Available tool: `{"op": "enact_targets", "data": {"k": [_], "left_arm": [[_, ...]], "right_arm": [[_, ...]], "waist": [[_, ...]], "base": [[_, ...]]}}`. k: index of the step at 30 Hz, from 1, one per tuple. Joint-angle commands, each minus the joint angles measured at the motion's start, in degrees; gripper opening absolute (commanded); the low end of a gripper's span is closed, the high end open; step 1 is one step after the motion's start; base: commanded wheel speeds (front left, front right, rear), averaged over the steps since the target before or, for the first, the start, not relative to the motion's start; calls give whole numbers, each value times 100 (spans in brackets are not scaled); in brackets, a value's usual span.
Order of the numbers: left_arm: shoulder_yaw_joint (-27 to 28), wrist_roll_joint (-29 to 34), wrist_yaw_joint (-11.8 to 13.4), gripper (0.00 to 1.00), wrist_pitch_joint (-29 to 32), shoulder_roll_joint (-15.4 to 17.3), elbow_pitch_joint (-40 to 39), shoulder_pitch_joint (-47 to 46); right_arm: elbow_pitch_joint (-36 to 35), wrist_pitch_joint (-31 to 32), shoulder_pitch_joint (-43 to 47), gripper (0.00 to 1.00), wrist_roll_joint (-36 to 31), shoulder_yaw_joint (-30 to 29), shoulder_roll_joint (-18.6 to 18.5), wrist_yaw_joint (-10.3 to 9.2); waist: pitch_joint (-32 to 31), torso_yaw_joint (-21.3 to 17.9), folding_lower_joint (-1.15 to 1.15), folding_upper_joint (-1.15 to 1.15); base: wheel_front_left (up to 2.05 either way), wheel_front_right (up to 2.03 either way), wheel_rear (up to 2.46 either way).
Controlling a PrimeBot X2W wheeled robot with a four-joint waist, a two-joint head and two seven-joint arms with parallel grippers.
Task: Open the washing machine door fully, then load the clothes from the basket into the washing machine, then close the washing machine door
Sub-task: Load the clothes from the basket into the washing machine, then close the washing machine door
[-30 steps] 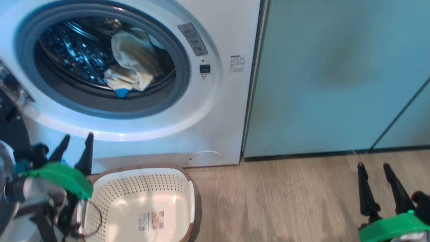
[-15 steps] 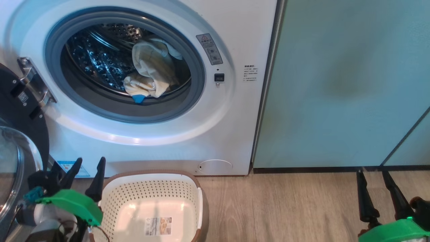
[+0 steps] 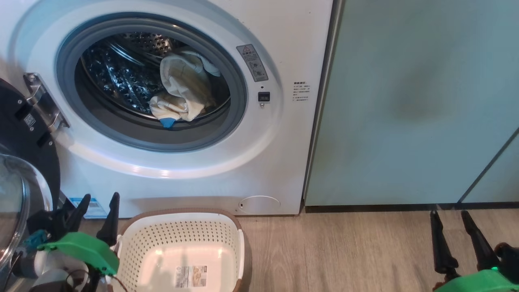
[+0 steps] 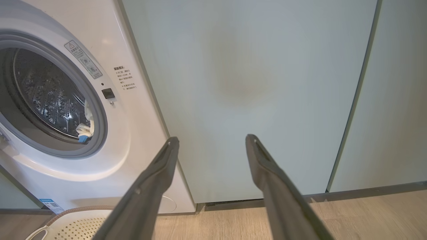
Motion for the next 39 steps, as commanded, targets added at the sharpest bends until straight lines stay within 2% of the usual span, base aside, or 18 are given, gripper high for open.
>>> {"op": "enact_targets", "data": {"k": [1,9,25,39], "left_arm": [[305,62,-4,100,-61,150,-185,-166],[499,175,-4,100,-61,65,-204,-132],[533,219,-4,100,-61,24,-202,-132],[584,266,-4,100,-61,-21,-198,-157]], "right_arm": [[-211,-38,-146,100,-27,107,-112,10],[-236,-38,-145,100,-45,69,-116,10],[-243,-38,-170,100,-42,64,-125,10],[-230,-38,-145,100,-34,51,-90,10]], "waist": [[-2,2,0,0],[-10,17,0,0],[7,40,0,0],[33,30,0,0]], "base": [[0,0,0],[0,0,0],[-9,9,0],[-155,155,0]]}}
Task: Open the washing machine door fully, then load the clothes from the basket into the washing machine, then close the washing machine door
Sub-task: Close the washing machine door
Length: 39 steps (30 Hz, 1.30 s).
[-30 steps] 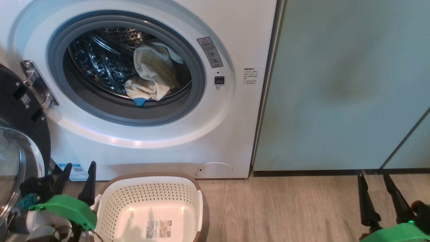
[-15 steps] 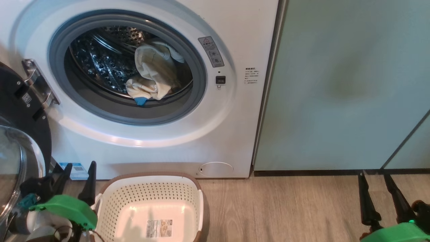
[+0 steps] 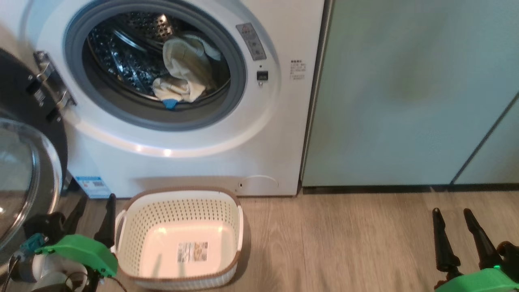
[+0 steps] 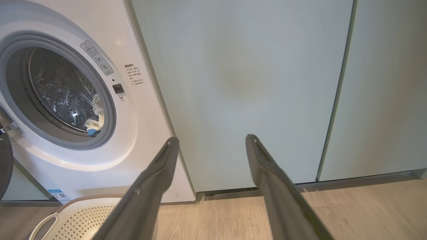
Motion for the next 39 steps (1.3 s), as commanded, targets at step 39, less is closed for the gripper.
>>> {"op": "enact_targets", "data": {"k": [39], "left_arm": [[437,76,-4,100,-61,-22,-322,-273]], "right_arm": [[-206,-38,-108,100,-54,-50,-33,10]], "waist": [[6,551,-1,0]], "base": [[-39,39,0]]}}
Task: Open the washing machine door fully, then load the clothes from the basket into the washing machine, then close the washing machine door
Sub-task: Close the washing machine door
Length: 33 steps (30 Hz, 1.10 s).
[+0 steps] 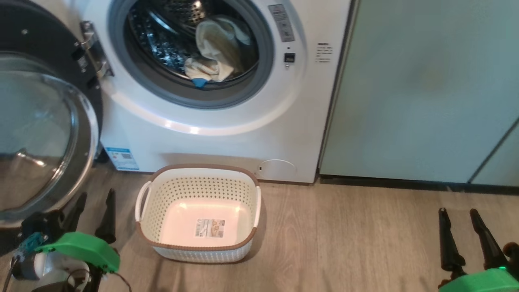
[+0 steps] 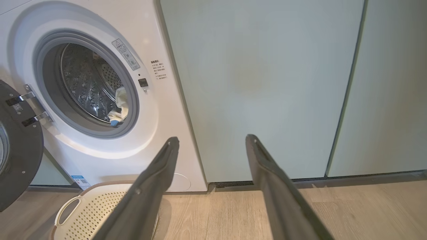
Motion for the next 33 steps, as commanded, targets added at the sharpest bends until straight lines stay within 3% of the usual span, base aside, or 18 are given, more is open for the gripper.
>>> {"op": "enact_targets", "data": {"k": [1,33], "left_arm": [[250,68,-4,100,-61,138,-161,-277],[464,269,-4,100,-61,-75,-151,-500]], "right_arm": [[-200,-38,-126,100,-52,113,-83,10],[-250,-38,-322,100,-61,167,-86,10]], "waist": [[0,103,0,0],[112,2253,0,0]], "base": [[0,0,0],[0,0,0]]}}
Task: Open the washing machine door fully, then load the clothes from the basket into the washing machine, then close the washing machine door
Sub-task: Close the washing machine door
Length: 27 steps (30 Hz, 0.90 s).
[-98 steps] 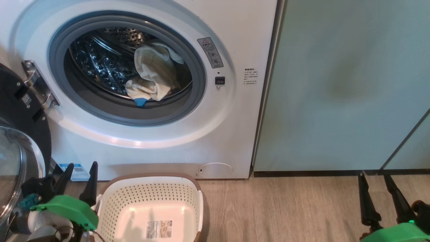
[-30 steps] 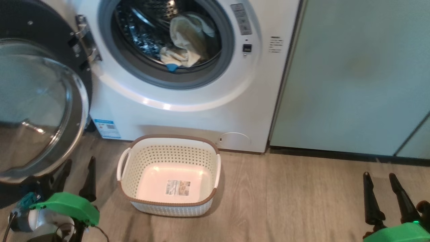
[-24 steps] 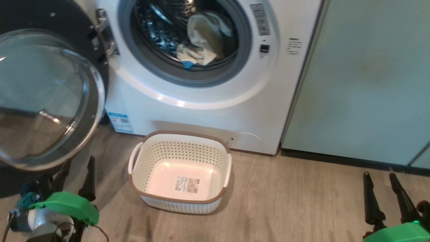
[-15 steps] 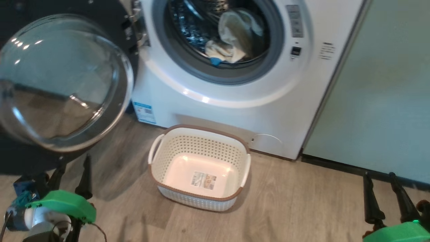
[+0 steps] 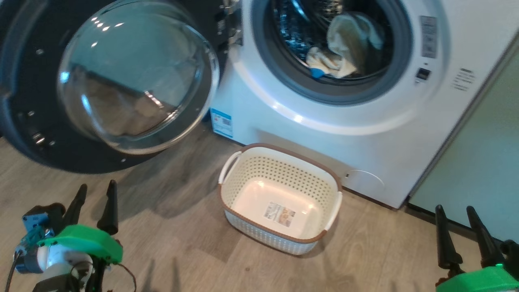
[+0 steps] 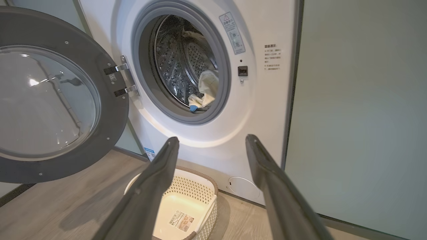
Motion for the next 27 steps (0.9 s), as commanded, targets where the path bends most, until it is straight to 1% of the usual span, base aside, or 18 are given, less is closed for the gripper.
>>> {"op": "enact_targets", "data": {"k": [1,8,12,27], "left_arm": [[238,84,-4,100,-60,102,-171,-356],[227,91,-4,100,-60,46,-168,-419],[210,91,-4,100,-60,30,-168,-419],[611,98,-4,100,-60,-147,-458,-293]], "right_arm": [[-201,-38,-299,100,-56,97,-107,10],[-192,-38,-322,100,-52,92,-106,10],[-196,-38,-326,100,-57,124,-103,10],[-41,-38,-696,100,-2,472,-261,10]], "waist": [[19,196,0,0],[3,624,0,0],[-3,804,0,0],[180,953,0,0]], "base": [[0,0,0],[0,0,0],[0,0,0],[0,0,0]]}}
